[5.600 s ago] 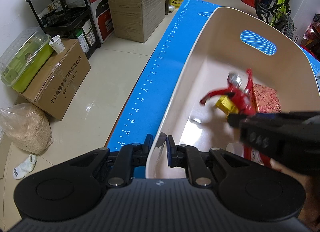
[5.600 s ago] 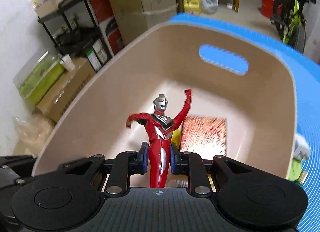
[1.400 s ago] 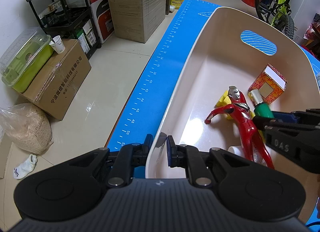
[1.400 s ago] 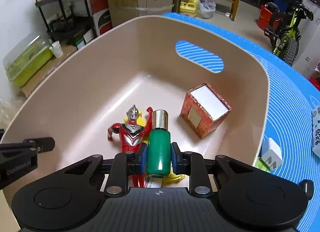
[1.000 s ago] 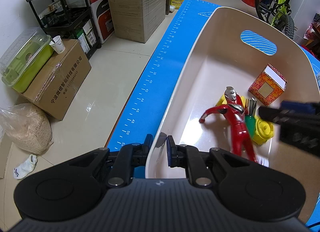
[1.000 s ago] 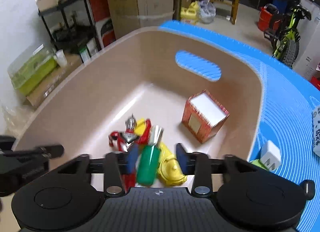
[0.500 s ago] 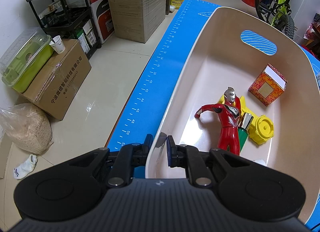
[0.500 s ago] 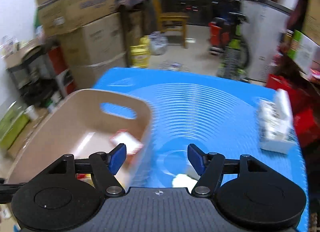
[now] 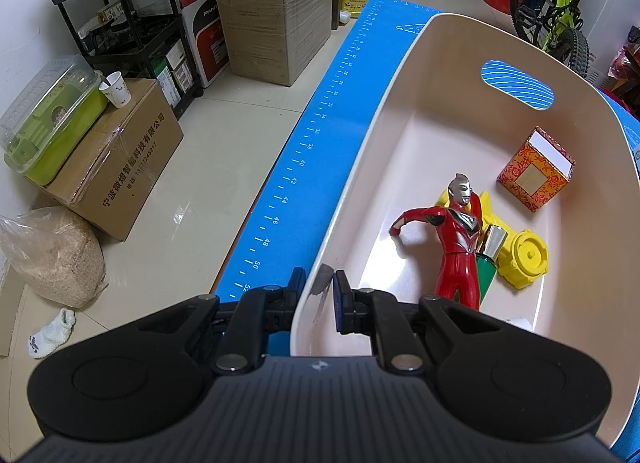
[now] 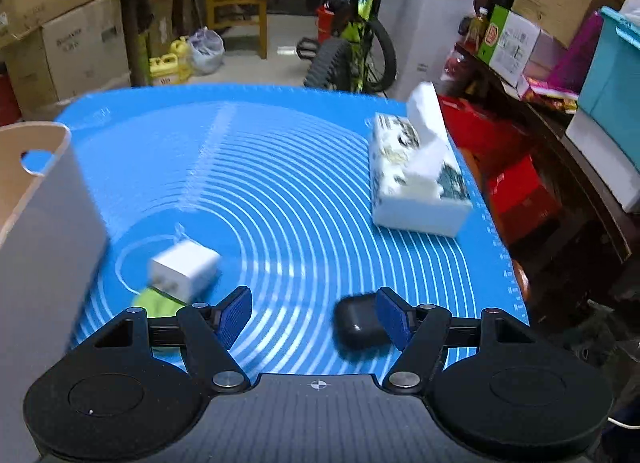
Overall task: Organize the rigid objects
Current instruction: 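Grasp the black earbud case with the right gripper, then carry the earbud case into the bin and release it, then grasp the white charger plug with the right gripper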
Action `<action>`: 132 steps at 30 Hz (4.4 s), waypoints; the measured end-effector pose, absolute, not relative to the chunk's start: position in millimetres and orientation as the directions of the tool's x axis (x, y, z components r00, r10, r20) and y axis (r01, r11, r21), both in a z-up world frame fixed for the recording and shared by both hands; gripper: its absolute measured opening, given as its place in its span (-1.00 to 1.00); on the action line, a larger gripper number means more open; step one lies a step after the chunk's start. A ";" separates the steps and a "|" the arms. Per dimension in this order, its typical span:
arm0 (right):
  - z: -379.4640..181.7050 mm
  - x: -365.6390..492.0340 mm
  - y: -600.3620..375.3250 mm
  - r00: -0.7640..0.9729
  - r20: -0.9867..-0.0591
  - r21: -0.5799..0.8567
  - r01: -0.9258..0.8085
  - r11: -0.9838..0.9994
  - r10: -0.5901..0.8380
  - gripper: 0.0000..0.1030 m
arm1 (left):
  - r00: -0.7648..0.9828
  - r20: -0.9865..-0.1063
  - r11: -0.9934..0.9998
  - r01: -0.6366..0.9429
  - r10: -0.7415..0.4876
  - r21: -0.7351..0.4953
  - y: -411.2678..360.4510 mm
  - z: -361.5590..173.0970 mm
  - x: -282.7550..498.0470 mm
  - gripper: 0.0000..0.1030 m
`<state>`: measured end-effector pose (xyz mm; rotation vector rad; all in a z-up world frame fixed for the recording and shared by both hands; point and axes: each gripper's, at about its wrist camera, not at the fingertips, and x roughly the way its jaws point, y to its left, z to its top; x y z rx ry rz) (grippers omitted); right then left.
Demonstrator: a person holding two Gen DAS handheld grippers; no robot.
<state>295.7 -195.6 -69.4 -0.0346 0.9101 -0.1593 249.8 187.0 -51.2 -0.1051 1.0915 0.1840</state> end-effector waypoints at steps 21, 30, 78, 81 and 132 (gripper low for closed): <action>-118.1 296.7 -223.3 0.619 -0.775 -0.057 0.134 0.989 -0.128 0.05 | 0.447 -0.888 0.980 -0.200 0.103 0.013 187.1 -50.3 249.5 -0.67; -107.1 285.1 -210.5 0.664 -0.732 -0.089 0.125 0.988 -0.150 0.04 | 0.447 -0.888 0.980 -0.200 0.103 0.013 187.0 -50.2 249.7 -0.67; -56.6 304.9 50.8 0.467 -0.866 -0.098 -0.505 0.858 0.176 0.05 | 0.447 -0.888 0.980 -0.197 0.105 0.016 186.5 -50.0 250.1 -0.68; -58.7 304.2 52.6 0.455 -0.875 -0.101 -0.505 0.857 0.165 0.05 | 0.447 -0.888 0.980 -0.197 0.105 0.017 186.2 -50.2 249.9 -0.68; -104.6 376.7 -111.8 0.501 -0.863 -0.035 0.062 0.997 -0.062 0.30 | 0.446 -0.889 0.980 -0.198 0.104 0.015 186.2 -50.2 249.8 -0.67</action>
